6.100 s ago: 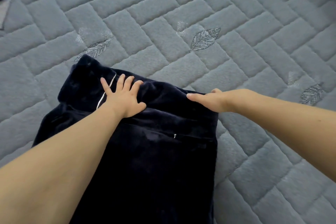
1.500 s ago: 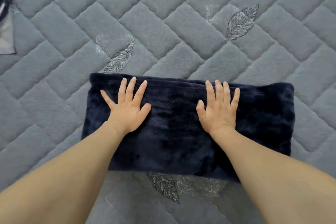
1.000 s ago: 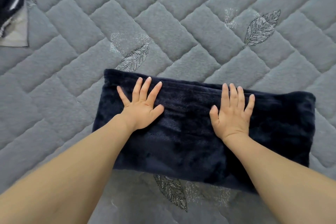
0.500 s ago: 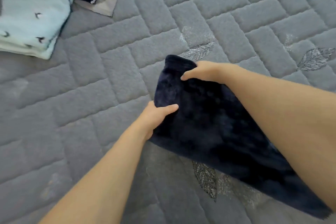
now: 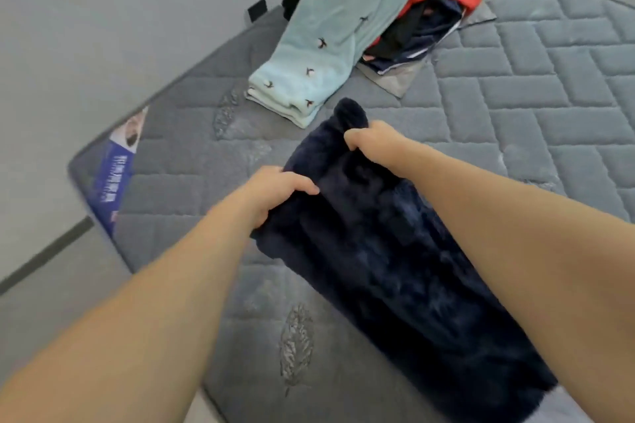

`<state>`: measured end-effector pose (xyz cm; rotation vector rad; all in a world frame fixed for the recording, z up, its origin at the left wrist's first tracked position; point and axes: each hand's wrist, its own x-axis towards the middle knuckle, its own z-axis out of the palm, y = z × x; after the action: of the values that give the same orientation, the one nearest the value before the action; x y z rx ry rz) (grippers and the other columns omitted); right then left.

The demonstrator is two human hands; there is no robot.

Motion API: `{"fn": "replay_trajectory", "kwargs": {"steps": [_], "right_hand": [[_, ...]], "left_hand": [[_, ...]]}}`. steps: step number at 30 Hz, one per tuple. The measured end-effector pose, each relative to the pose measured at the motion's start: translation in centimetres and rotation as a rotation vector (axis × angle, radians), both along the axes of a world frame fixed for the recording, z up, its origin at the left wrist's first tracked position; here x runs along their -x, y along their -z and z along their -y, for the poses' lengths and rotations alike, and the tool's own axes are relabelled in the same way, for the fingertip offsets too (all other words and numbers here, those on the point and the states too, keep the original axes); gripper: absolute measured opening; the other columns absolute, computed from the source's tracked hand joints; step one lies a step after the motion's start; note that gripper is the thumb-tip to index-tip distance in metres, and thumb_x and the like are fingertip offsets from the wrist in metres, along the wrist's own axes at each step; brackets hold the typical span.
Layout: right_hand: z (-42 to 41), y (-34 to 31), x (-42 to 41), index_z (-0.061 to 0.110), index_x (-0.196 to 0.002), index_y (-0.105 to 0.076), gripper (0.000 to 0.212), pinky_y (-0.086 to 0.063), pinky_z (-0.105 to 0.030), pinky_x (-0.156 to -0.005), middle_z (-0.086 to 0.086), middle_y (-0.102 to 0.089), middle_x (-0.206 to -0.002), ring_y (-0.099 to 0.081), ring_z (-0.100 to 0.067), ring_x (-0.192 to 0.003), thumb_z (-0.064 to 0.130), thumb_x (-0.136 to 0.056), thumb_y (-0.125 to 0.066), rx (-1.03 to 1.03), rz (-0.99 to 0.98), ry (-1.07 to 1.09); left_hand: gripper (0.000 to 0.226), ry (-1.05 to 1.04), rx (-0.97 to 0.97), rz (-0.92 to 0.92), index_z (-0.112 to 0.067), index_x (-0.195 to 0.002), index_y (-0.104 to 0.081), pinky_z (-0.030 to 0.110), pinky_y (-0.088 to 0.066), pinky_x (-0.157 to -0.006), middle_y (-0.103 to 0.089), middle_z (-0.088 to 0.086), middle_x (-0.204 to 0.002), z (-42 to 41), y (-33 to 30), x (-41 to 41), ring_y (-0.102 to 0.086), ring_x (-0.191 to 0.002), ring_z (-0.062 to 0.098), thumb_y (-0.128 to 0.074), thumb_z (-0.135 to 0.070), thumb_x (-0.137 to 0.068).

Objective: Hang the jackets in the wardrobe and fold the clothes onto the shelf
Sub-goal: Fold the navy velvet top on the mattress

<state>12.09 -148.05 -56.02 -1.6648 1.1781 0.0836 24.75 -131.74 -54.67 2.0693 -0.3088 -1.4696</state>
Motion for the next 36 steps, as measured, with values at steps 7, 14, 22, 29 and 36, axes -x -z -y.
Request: {"fn": "replay_trajectory", "kwargs": {"steps": [7, 14, 22, 29, 36], "right_hand": [[-3.5, -18.1, -6.7, 0.021, -0.056, -0.036, 0.014, -0.027, -0.024, -0.049, 0.010, -0.034, -0.044, -0.034, -0.015, -0.048, 0.016, -0.057, -0.050, 0.054, 0.550, 0.229], [-7.0, -20.4, 5.9, 0.027, -0.052, -0.032, 0.020, -0.018, -0.016, -0.045, 0.009, -0.025, -0.050, -0.020, -0.011, -0.043, 0.010, -0.051, -0.043, 0.084, 0.698, 0.474], [-11.9, -3.2, 31.6, 0.020, -0.056, -0.028, 0.017, -0.022, -0.031, -0.050, 0.006, -0.031, -0.050, -0.028, -0.016, -0.050, 0.018, -0.059, -0.044, 0.171, 0.213, 0.583], [-14.3, 4.7, 44.3, 0.015, -0.058, -0.033, 0.016, -0.024, -0.030, -0.048, -0.002, -0.041, -0.056, -0.034, -0.021, -0.050, 0.015, -0.070, -0.044, 0.131, -0.261, 0.580], [-9.4, 4.1, 31.4, 0.020, -0.069, -0.040, 0.014, -0.032, -0.034, -0.056, 0.000, -0.050, -0.070, -0.046, -0.024, -0.066, 0.031, -0.078, -0.041, 0.159, -0.046, 0.365]], "left_hand": [[0.021, 0.008, 0.276, 0.494, -0.020, -0.075, -0.075, 0.023, -0.052, -0.045, -0.075, -0.002, -0.069, -3.2, -20.5, -5.6, -0.072, -0.060, 0.016, -0.087, -0.028, -0.059], [0.029, 0.299, 0.309, 0.492, -0.032, -0.081, -0.074, 0.021, -0.054, -0.053, -0.074, -0.012, -0.073, -5.7, -23.6, 7.6, -0.071, -0.063, 0.007, -0.081, -0.044, -0.055], [0.037, 0.405, 0.192, -0.027, -0.021, -0.102, -0.071, 0.037, -0.061, -0.075, -0.077, -0.001, -0.088, -8.7, -3.6, 31.9, -0.074, -0.081, 0.019, -0.083, -0.028, -0.067], [0.041, 0.663, 0.062, -0.300, -0.035, -0.108, -0.070, 0.034, -0.056, -0.088, -0.075, -0.013, -0.099, -9.6, 4.3, 42.1, -0.071, -0.095, 0.011, -0.083, -0.041, -0.070], [0.021, 0.675, 0.049, 0.321, -0.022, -0.084, -0.063, 0.039, -0.054, -0.076, -0.071, -0.003, -0.082, -4.9, 4.1, 28.0, -0.066, -0.083, 0.019, -0.062, -0.039, -0.072]]}}
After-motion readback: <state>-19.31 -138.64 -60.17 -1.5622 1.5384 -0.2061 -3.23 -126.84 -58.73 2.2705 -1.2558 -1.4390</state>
